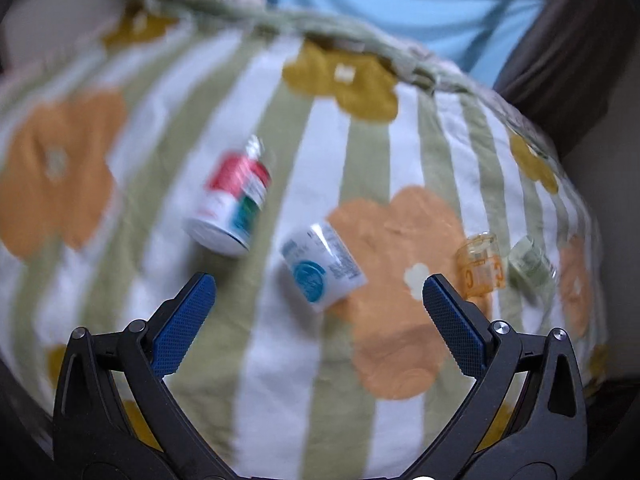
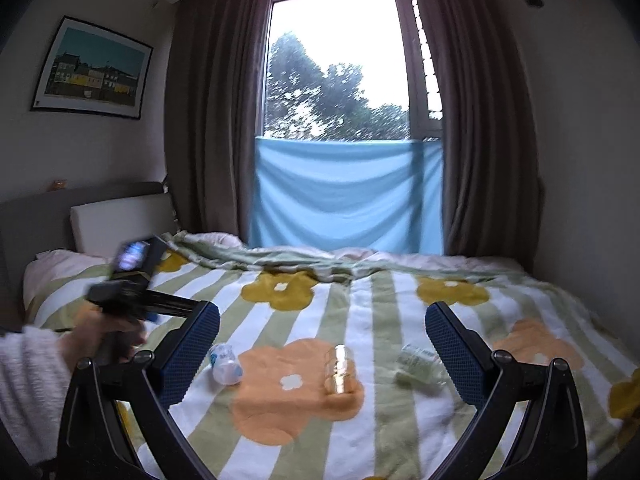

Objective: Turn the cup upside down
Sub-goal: 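Lower the left tool and grasp the white blue-labelled bottle lying sideways, then lift the white bottle with the left tool and turn it onto its end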

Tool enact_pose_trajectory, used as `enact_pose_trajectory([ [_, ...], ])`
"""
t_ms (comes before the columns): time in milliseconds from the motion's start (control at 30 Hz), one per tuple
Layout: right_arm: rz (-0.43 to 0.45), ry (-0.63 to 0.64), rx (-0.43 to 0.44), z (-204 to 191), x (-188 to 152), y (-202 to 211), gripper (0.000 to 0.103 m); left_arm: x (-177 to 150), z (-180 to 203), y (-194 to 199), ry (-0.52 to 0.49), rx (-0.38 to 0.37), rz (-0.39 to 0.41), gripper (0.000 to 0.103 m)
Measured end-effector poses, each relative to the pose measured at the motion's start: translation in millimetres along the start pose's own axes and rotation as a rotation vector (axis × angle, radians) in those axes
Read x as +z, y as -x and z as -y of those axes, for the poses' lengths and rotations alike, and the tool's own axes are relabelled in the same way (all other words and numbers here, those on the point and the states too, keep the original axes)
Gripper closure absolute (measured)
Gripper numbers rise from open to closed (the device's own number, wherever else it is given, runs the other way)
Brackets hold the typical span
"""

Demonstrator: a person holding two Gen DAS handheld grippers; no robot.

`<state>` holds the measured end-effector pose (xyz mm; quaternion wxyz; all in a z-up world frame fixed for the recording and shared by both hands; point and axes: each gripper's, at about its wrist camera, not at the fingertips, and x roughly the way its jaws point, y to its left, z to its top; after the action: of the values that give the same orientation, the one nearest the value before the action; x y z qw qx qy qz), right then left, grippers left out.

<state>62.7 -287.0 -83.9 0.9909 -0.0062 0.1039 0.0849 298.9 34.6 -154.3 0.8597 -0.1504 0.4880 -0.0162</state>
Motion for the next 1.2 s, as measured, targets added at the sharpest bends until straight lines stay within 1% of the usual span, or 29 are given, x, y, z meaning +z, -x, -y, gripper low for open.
enact_pose_trajectory([
  [33,-0.018,-0.006,0.018,2.7,-4.8,-7.4,0.000,0.3,-0.1,-13.8,0.016,0.000,-0.022,0.000],
  [100,-0.047,-0.006,0.032,5.4,-12.1,-19.0,0.000,0.5,4.7,-39.1,0.011,0.011,-0.060,0.000],
  [200,-0.088,0.003,0.017,11.6,-25.6,-39.3,0.000,1.5,11.2,-71.9,-0.006,0.058,-0.107,0.000],
  [267,-0.106,-0.003,0.014,15.5,-32.5,-49.6,0.000,1.9,12.2,-92.4,0.007,0.068,-0.141,0.000],
  [333,-0.130,-0.015,0.023,19.8,-38.7,-60.5,0.000,3.6,11.2,-107.4,0.025,0.076,-0.162,0.001],
  [467,-0.145,-0.025,0.028,23.0,-45.4,-69.4,0.000,8.1,6.3,-126.4,0.038,0.111,-0.195,0.001],
  [567,-0.147,-0.033,0.037,24.0,-46.4,-72.1,0.000,9.5,3.0,-141.2,0.065,0.107,-0.238,0.011],
  [633,-0.148,-0.036,0.040,24.5,-46.2,-74.0,0.000,8.1,1.3,-148.5,0.086,0.090,-0.263,0.019],
  [700,-0.148,-0.037,0.041,23.5,-46.3,-73.6,0.000,6.3,2.2,-151.9,0.094,0.066,-0.273,0.031],
  [733,-0.148,-0.038,0.042,23.6,-46.0,-73.1,0.000,6.2,3.5,-152.2,0.093,0.059,-0.271,0.032],
  [867,-0.146,-0.038,0.041,23.1,-45.5,-73.2,0.000,6.8,10.9,-150.1,0.055,0.057,-0.266,0.033],
  [1000,-0.147,-0.038,0.041,23.9,-45.0,-73.1,0.000,5.9,15.3,-143.5,0.044,0.026,-0.270,0.034],
  [1100,-0.143,-0.043,0.040,22.2,-43.4,-71.5,0.000,2.0,22.4,-129.9,0.023,-0.006,-0.267,0.034],
  [1200,-0.134,-0.048,0.039,19.2,-40.3,-64.3,0.000,-6.6,36.8,-109.3,-0.029,-0.037,-0.258,0.034],
])
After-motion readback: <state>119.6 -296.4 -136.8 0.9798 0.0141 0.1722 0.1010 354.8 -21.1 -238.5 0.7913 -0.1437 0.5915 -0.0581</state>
